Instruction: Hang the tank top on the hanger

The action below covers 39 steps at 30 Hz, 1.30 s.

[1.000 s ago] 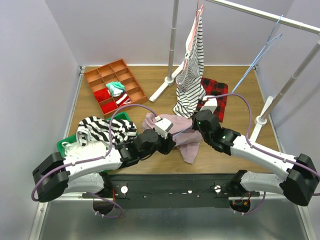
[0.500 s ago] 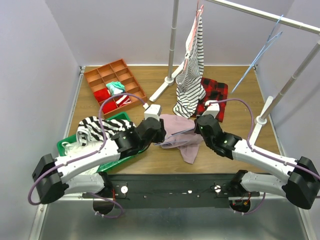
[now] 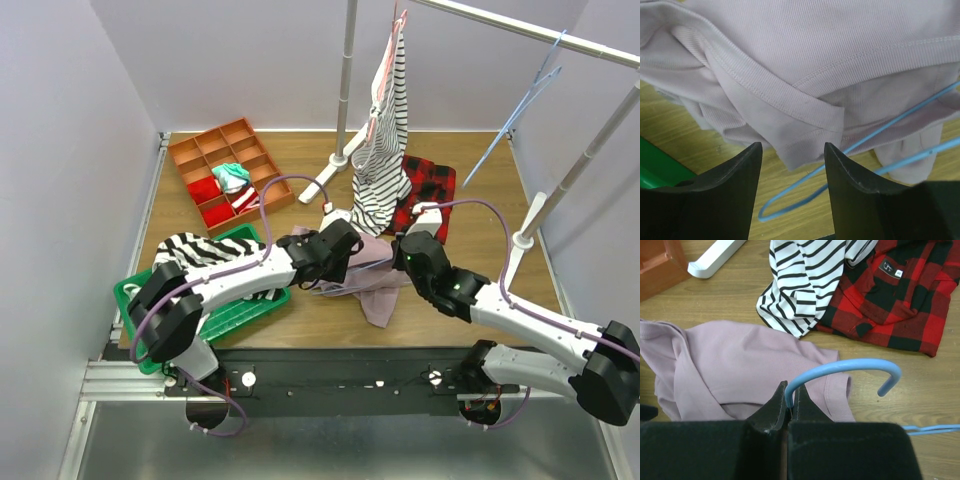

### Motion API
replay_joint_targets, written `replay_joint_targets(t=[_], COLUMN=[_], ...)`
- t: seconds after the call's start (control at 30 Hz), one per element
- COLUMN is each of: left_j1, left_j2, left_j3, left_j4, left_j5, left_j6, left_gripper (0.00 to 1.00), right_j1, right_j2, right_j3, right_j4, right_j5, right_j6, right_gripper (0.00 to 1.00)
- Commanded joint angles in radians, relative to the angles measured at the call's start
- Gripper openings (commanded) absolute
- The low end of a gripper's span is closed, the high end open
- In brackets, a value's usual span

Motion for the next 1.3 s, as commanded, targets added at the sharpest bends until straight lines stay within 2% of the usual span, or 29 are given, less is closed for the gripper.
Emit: replay_joint_targets(t=[0.0, 0.3, 0.5, 0.53, 0.57, 0.63, 0.67, 0.73, 0.77, 0.83, 0.97, 1.03, 1.07, 1.17, 1.27], left_j1=[0.019, 0.068, 0.073, 0.076, 0.078, 0.081, 0.082, 0.088, 0.091, 0.097, 0.116, 0.113, 0.105, 0.076, 0.061], left_j2=[0.063, 0.172, 0.219, 0.218, 0.212, 0.186, 0.175, 0.144, 0.13, 0.094, 0.051, 0.06, 0.064, 0.106, 0.153], left_j3=[0.063, 0.124, 0.106, 0.101, 0.098, 0.084, 0.081, 0.077, 0.073, 0.06, 0.031, 0.05, 0.06, 0.101, 0.145], left_j4=[-0.016, 0.001, 0.009, 0.002, 0.001, 0.001, -0.001, -0.014, -0.017, -0.021, 0.004, 0.004, -0.004, -0.027, -0.05], left_j5=[0.05, 0.105, 0.093, 0.085, 0.073, 0.056, 0.045, 0.025, 0.016, -0.001, 0.034, 0.107, 0.112, 0.135, 0.148], left_j6=[0.031, 0.054, 0.043, 0.04, 0.037, 0.032, 0.031, 0.024, 0.026, 0.028, 0.07, 0.101, 0.13, 0.181, 0.199], left_gripper=[0.63, 0.61, 0.53, 0.51, 0.42, 0.37, 0.26, 0.15, 0.07, 0.0, 0.0, 0.13, 0.28, 0.54, 0.58], right_j1=[0.006, 0.005, 0.006, 0.005, 0.006, 0.006, 0.005, 0.006, 0.005, 0.006, 0.006, 0.006, 0.006, 0.006, 0.005], right_j2=[0.003, 0.015, 0.026, 0.029, 0.03, 0.033, 0.033, 0.039, 0.043, 0.049, 0.046, 0.044, 0.044, 0.044, 0.053], right_j3=[-0.034, -0.036, -0.031, -0.031, -0.028, -0.025, -0.022, -0.02, -0.019, -0.013, -0.013, -0.011, -0.011, -0.008, -0.002], right_j4=[-0.044, -0.042, -0.039, -0.041, -0.044, -0.045, -0.045, -0.045, -0.045, -0.055, -0.055, -0.056, -0.056, -0.059, -0.081], right_j5=[-0.052, -0.051, -0.049, -0.051, -0.046, -0.045, -0.045, -0.041, -0.034, -0.031, -0.035, -0.043, -0.052, -0.069, -0.077], right_j6=[0.054, 0.056, 0.057, 0.057, 0.057, 0.056, 0.057, 0.057, 0.059, 0.061, 0.059, 0.056, 0.047, 0.036, 0.025], right_gripper=[0.01, 0.01, 0.01, 0.01, 0.01, 0.01, 0.01, 0.01, 0.01, 0.01, 0.01, 0.01, 0.01, 0.01, 0.01])
